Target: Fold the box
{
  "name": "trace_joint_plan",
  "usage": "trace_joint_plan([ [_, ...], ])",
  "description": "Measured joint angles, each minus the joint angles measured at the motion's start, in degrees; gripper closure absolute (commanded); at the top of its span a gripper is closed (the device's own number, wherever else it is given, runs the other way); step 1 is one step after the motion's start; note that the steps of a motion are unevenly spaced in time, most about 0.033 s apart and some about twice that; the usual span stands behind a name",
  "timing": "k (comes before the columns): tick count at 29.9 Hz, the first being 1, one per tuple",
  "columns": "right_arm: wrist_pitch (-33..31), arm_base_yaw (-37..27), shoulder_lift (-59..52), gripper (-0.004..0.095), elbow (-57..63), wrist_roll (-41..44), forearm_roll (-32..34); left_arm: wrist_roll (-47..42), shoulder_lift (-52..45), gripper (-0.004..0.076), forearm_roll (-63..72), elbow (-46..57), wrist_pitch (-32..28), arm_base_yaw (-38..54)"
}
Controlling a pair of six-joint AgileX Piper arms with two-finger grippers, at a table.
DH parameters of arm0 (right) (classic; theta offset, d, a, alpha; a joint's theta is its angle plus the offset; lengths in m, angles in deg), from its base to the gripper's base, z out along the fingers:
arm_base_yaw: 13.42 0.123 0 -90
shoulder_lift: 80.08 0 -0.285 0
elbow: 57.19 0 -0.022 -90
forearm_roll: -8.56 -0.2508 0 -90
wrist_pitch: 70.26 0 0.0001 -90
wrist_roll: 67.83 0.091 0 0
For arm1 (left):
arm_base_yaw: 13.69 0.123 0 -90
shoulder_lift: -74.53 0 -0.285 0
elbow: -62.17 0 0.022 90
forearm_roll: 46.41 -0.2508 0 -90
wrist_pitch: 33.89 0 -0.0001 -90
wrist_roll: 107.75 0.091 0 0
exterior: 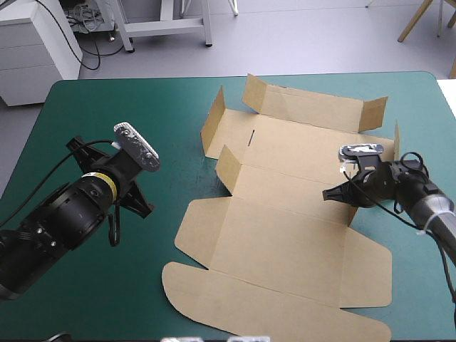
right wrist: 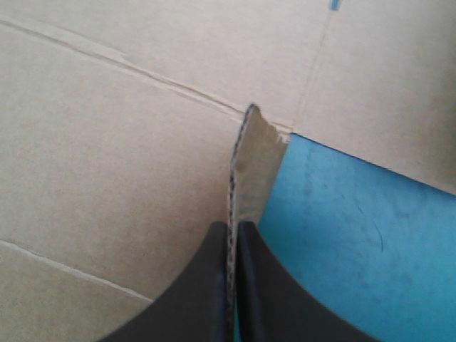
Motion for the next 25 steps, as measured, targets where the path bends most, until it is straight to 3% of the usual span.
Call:
trace_joint_plan([
  [12,-5.0,0.5,11.9,0.0927,-15.3,-23.3,-7.7,0.0,-0.2,0.0734,0.2,0.0,-0.1,0.0],
  [19,-5.6,5.2,12.6,0.0927,-21.2,-42.1,-9.2,0.0,-0.2,0.0734,0.3,0.0,-0.1,0.0],
  [25,-5.8,8.4,13.5,0.0928,-23.6,-52.9,-9.4,0.0,-0.2,0.0734,0.3,0.0,-0.1,0.0],
])
